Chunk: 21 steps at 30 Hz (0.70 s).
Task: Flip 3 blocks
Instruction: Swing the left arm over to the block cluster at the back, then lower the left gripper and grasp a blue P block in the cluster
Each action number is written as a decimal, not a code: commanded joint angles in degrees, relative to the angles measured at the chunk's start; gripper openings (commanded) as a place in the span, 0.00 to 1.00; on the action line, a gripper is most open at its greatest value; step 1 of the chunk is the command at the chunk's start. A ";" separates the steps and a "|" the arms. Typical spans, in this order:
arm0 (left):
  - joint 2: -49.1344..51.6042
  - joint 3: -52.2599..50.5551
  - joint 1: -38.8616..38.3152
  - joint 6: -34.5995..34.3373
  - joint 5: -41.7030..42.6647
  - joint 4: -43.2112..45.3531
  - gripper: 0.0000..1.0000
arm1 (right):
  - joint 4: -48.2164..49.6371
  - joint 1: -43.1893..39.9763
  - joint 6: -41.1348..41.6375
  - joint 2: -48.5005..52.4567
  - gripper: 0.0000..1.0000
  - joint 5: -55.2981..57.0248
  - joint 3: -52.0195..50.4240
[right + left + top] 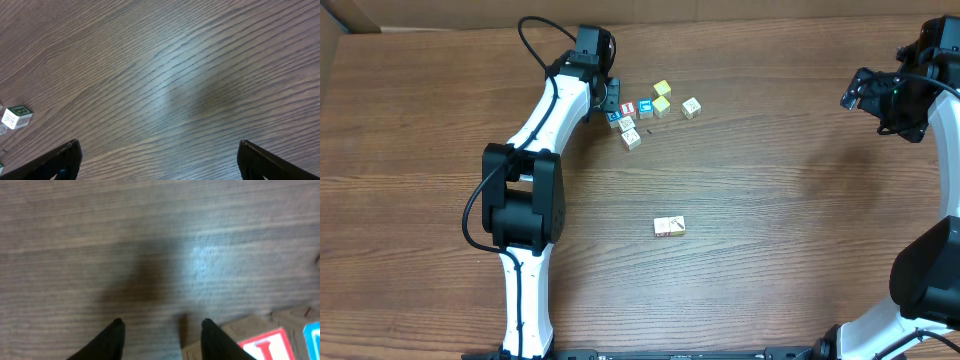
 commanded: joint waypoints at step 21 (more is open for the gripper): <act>0.66 5.40 0.76 1.97 1.01 -23.06 0.43 | 0.31 0.04 -0.07 0.07 1.00 -0.13 0.39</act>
